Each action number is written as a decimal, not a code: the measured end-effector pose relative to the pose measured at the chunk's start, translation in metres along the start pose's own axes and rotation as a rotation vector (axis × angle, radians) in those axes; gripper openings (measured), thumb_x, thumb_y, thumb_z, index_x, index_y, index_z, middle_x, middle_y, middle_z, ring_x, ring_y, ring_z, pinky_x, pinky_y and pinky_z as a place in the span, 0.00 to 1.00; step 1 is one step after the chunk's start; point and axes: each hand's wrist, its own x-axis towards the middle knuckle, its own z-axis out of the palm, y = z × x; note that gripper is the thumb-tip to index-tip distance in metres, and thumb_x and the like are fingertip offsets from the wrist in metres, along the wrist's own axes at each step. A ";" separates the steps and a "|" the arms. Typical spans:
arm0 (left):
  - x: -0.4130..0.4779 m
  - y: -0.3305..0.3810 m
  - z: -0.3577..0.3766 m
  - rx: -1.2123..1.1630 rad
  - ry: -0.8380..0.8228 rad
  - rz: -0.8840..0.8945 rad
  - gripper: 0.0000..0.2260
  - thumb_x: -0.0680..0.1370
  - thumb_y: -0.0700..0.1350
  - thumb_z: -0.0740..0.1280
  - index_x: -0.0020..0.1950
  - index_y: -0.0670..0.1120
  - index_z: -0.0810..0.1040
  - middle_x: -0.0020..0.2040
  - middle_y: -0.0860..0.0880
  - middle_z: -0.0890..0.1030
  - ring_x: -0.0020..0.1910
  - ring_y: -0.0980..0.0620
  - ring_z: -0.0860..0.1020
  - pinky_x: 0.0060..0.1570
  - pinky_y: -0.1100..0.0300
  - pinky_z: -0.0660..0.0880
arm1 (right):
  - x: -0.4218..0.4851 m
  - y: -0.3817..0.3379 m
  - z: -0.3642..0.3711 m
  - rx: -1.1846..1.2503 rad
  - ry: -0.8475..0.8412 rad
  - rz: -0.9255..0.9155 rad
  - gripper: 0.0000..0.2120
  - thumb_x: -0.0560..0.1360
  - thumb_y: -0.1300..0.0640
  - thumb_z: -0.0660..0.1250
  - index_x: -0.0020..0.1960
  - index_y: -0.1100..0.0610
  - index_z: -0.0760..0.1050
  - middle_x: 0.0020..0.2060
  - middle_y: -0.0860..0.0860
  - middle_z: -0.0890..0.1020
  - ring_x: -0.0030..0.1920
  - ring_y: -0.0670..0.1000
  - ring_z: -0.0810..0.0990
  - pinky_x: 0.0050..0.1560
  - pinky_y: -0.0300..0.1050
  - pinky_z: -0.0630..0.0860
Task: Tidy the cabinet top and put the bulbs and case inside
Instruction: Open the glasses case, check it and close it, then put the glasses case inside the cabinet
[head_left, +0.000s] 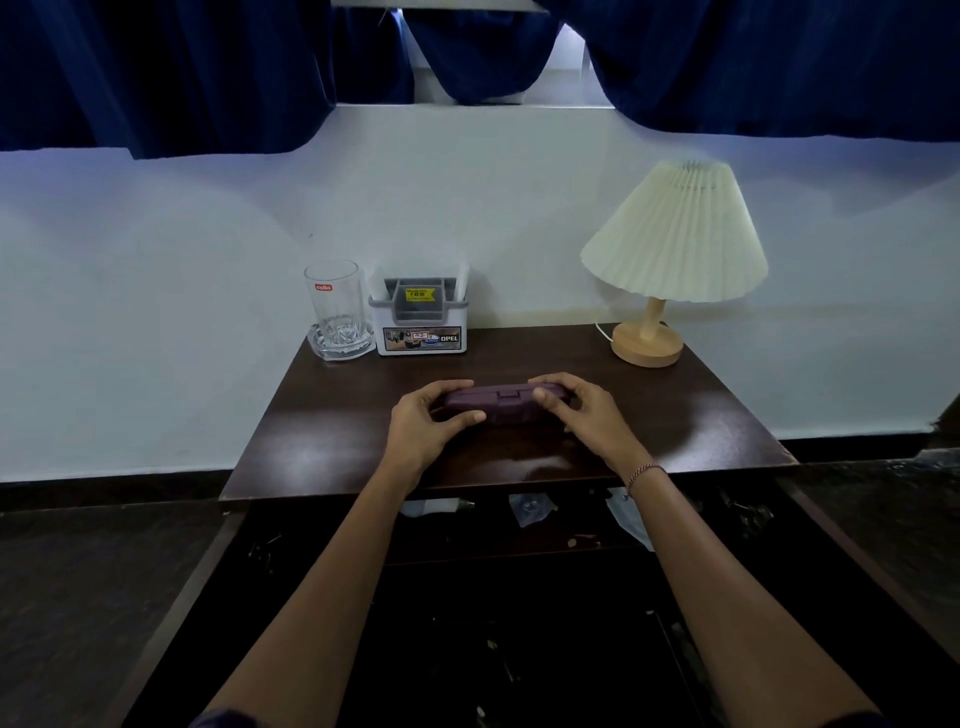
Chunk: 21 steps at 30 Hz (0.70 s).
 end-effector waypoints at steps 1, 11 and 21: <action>-0.001 0.000 0.000 0.004 0.000 -0.002 0.18 0.65 0.45 0.77 0.48 0.63 0.80 0.52 0.53 0.83 0.54 0.53 0.80 0.59 0.59 0.75 | -0.001 -0.001 0.000 0.002 0.003 0.001 0.09 0.74 0.43 0.63 0.53 0.41 0.77 0.54 0.48 0.80 0.46 0.46 0.79 0.36 0.35 0.77; -0.030 0.008 -0.003 0.067 0.002 0.013 0.17 0.65 0.42 0.78 0.51 0.55 0.82 0.50 0.53 0.83 0.52 0.53 0.81 0.59 0.56 0.76 | -0.027 0.000 -0.005 0.027 -0.089 -0.031 0.22 0.69 0.55 0.73 0.60 0.44 0.73 0.54 0.44 0.76 0.56 0.47 0.79 0.56 0.38 0.78; -0.117 0.016 -0.001 0.005 0.103 0.089 0.19 0.62 0.42 0.78 0.50 0.58 0.82 0.49 0.57 0.84 0.50 0.62 0.81 0.53 0.70 0.75 | -0.097 0.007 0.001 0.265 0.021 -0.095 0.19 0.64 0.57 0.77 0.52 0.43 0.80 0.48 0.44 0.82 0.49 0.45 0.82 0.47 0.34 0.78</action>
